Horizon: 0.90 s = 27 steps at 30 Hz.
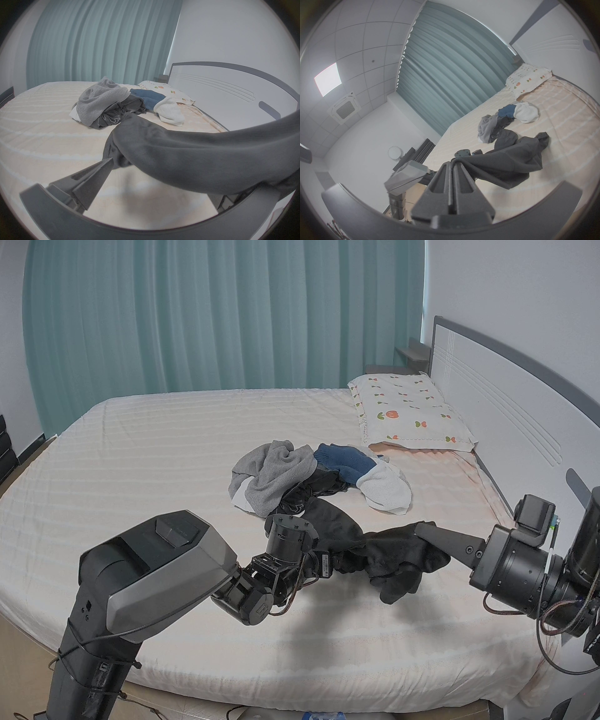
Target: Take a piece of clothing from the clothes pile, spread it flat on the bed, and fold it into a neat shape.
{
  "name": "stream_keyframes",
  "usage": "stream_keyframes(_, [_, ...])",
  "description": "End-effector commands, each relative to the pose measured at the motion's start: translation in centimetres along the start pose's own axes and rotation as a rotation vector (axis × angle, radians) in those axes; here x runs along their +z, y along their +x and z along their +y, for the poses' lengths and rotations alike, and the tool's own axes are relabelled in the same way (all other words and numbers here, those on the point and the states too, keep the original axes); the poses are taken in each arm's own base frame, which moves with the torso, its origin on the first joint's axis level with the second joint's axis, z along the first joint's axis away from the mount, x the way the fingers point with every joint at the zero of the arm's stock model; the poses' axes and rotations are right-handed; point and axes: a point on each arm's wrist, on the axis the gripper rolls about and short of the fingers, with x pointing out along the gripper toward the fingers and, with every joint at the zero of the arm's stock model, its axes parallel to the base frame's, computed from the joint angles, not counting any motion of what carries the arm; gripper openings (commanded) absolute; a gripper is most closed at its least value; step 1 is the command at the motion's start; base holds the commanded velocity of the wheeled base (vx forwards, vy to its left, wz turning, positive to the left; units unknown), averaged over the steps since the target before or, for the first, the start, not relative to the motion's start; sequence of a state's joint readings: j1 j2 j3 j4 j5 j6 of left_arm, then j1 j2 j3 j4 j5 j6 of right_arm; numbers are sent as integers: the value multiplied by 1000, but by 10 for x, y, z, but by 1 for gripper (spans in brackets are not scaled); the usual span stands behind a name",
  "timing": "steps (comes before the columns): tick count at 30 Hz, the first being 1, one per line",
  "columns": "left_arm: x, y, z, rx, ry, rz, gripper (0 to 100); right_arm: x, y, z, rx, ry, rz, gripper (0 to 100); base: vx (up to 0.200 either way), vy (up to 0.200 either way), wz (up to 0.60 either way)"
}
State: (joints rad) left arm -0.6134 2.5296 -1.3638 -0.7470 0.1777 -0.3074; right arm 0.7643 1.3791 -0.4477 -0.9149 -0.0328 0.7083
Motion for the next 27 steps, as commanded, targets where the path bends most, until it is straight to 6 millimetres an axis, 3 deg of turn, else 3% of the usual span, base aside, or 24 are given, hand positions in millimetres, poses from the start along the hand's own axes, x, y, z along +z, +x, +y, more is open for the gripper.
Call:
stream_keyframes(1, [-7, 11, 12, 27, -7, 9, 100, 16, -10, 3, 45, -6, -46, 0, 0, 0, 0])
stream_keyframes(7, [-6, 27, 28, 60, -25, -16, 100, 38, -10, -5, 51, -13, -95, 0, 0, 0, 0])
stream_keyframes(14, [-1, 36, 27, 51, -36, -51, 100, 37, -7, -12, 35, -6, -80, 0, 0, 0, 0])
stream_keyframes(15, [-2, 36, 26, 48, -37, -51, 0, 37, -7, -12, 36, -5, -79, 0, 0, 0, 0])
stream_keyframes(22, [-11, 39, 26, 53, -93, -21, 0, 34, 3, -30, -39, 6, -58, 0, 0, 0, 0])
stream_keyframes(25, [-10, 30, 26, 56, -117, -7, 0, 32, 6, -34, -56, 9, -50, 0, 0, 0, 0])
stream_keyframes(27, [9, 5, 24, 47, -128, -6, 0, 29, 12, -40, -79, 13, -32, 0, 0, 0, 0])
